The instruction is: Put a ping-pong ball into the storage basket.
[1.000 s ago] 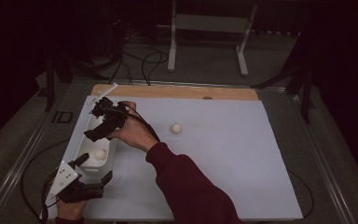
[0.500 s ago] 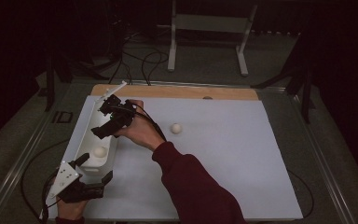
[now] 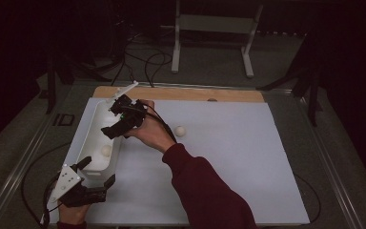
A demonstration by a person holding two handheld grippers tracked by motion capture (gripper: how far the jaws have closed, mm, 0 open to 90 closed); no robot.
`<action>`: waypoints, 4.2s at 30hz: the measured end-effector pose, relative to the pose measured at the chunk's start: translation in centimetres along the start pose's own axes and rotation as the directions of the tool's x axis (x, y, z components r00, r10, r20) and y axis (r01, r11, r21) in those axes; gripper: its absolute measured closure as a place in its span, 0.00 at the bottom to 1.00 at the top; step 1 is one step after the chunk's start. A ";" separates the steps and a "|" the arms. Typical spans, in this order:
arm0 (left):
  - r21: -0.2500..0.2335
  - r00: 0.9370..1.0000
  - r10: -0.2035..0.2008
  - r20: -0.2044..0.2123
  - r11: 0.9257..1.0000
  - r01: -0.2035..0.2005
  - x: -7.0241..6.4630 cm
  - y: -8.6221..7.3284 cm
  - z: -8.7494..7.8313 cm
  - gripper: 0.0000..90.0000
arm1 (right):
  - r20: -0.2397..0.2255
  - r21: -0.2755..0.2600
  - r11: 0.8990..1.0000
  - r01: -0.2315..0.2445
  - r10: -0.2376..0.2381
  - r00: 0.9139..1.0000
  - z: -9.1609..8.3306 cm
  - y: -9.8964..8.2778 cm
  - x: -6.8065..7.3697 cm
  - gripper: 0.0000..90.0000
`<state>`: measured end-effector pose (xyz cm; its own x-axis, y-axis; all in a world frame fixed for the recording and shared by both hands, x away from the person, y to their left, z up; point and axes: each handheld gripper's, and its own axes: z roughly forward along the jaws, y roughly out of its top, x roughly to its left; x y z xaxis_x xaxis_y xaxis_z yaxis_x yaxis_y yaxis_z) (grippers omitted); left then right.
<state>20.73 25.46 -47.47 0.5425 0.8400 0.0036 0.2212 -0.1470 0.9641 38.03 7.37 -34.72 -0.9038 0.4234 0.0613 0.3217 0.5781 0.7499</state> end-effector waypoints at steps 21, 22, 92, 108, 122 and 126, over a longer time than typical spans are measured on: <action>0.000 1.000 0.001 0.001 1.000 -0.001 0.0 0.0 0.0 0.00 | 0.037 -0.006 1.000 -0.014 0.014 0.999 -1.8 -1.3 -1.4 0.09; -0.001 1.000 0.000 0.002 1.000 0.000 0.0 0.0 0.0 0.00 | 0.040 -0.011 1.000 -0.014 0.015 0.999 -1.9 -1.3 -1.5 0.09; 0.002 1.000 0.002 0.000 1.000 -0.002 -0.1 0.0 0.0 0.00 | 0.109 -0.001 0.993 -0.120 0.120 0.987 -4.3 -5.2 -5.7 0.10; 0.003 1.000 0.002 0.000 1.000 -0.002 -0.1 0.0 0.0 0.00 | 0.118 -0.004 0.990 -0.138 0.137 0.983 -4.5 -6.2 -6.6 0.09; 0.004 1.000 0.003 0.001 1.000 -0.003 -0.1 0.0 0.1 0.00 | 0.142 0.009 0.987 -0.163 0.160 0.977 -4.5 -7.5 -7.7 0.09; 0.003 1.000 0.003 0.001 1.000 -0.003 -0.1 0.0 0.1 0.00 | 0.148 0.008 0.985 -0.173 0.170 0.974 -4.5 -7.7 -8.0 0.09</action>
<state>20.71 25.34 -47.48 0.5440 0.8391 0.0064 0.2220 -0.1513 0.9632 41.50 -3.62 -38.07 -0.7839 0.6143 0.0896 0.4755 0.5014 0.7228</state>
